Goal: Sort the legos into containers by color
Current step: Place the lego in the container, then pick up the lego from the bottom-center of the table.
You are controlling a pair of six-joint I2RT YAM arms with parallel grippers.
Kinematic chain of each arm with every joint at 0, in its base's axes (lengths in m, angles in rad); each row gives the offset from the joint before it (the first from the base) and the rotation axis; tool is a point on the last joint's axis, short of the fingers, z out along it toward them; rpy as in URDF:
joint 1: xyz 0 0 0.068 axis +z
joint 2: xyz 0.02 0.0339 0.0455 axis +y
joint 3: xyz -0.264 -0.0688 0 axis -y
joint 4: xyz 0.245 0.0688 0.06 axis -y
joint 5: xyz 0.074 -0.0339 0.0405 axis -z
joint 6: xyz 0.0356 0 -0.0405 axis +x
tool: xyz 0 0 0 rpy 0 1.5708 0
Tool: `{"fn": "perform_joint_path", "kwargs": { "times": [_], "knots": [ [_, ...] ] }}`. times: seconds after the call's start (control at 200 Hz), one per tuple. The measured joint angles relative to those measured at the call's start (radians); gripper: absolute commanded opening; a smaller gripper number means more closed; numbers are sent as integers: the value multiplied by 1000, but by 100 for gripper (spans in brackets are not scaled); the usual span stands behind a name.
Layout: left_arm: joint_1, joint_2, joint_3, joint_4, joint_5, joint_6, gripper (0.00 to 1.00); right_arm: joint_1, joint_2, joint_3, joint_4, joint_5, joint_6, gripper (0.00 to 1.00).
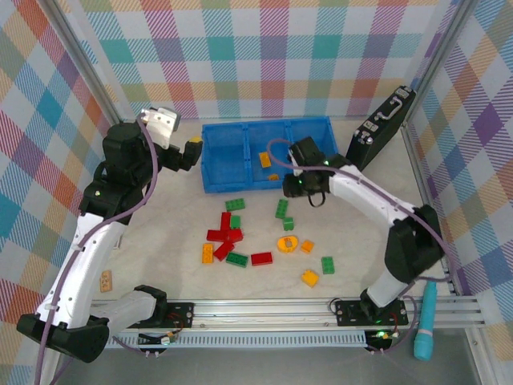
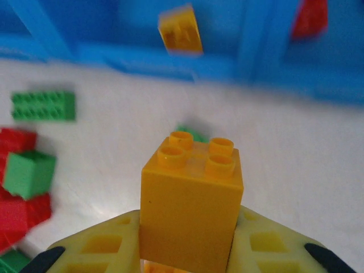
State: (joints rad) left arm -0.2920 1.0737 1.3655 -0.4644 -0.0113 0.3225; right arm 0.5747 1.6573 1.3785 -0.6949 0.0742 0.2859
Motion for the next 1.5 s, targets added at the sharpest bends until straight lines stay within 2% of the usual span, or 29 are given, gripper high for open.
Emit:
{"fn": "perform_joint_path", "kwargs": {
  "times": [0.25, 0.5, 0.725, 0.885, 1.055, 1.225, 1.385, 1.5],
  "knots": [
    [0, -39, -21, 0, -8, 7, 100, 0, 309, 292, 89, 26, -128, 31],
    [0, -71, -37, 8, -8, 7, 100, 0, 511, 448, 96, 42, -195, 33],
    [0, -85, -60, 23, -6, 7, 100, 0, 558, 491, 96, 46, -208, 46],
    [0, -60, -38, 16, -5, 7, 100, 0, 553, 489, 103, 45, -217, 59],
    [0, -40, -13, 13, -8, 7, 100, 0, 407, 359, 110, 40, -215, 64],
    [0, -9, 13, 14, -8, 6, 100, 0, 93, 132, 109, 31, -148, 66],
    [0, -12, 13, 19, -8, 2, 100, 0, -251, -166, 74, 50, -18, 70],
    [0, -23, 11, 22, -7, -11, 100, -6, -370, -354, 5, 50, 80, 71]
  ]
}}
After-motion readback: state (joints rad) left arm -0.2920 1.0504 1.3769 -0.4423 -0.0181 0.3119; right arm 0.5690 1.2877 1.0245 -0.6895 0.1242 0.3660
